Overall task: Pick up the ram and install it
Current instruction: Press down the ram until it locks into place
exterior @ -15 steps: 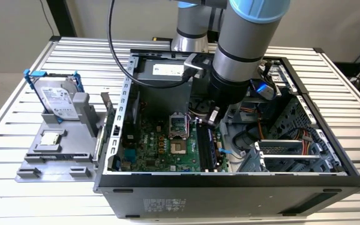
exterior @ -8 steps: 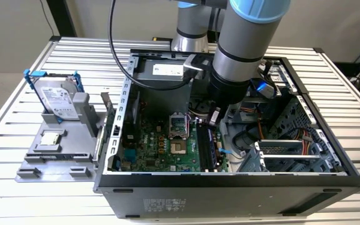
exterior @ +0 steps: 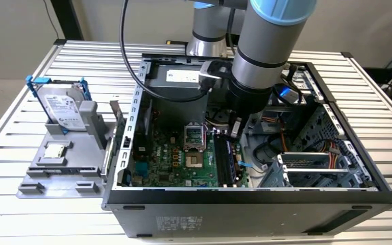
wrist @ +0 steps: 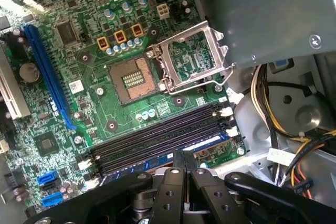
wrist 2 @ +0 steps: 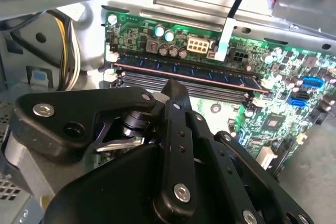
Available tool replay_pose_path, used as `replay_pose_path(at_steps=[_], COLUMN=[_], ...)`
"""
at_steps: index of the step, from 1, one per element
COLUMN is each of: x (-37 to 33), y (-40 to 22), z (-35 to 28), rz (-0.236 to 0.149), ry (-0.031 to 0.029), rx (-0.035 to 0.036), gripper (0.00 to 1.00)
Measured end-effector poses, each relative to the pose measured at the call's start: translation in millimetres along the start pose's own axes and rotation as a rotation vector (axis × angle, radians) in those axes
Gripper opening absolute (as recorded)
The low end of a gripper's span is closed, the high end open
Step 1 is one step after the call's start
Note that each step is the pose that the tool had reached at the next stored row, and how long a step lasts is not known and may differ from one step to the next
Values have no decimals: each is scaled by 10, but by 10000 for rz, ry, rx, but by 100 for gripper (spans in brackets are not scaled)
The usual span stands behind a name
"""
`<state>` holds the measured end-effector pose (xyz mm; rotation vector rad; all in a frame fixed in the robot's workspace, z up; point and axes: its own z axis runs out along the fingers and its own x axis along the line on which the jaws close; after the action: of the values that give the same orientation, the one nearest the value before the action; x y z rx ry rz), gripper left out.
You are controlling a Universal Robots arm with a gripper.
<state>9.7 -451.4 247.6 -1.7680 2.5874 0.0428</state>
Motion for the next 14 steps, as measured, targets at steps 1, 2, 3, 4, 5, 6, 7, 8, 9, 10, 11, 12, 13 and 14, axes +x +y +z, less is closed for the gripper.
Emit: replay_pose_path(at_steps=[1,2,3,4,5,6,7,8,9,10,11,12,13,14], x=[0,0,0,0,0,0,0,0,0,0,0,0,0,0], y=[0,0,0,0,0,0,0,0,0,0,0,0,0,0], z=[1,1,1,1,1,1,0,0,0,0,0,0,0,0], rz=[-56,-101,-144,-184,-218,-247,-273,-298,-321,-344,-371,-397,-424,-447], ry=[-2,0,1,2,2,3,4,6,7,7,7,8,8,8], rx=[-2,-3,-3,-4,-5,-6,-6,-6,-7,-8,-8,-9,-9,-10], gripper=[0,0,0,0,0,0,0,0,0,0,0,0,0,0])
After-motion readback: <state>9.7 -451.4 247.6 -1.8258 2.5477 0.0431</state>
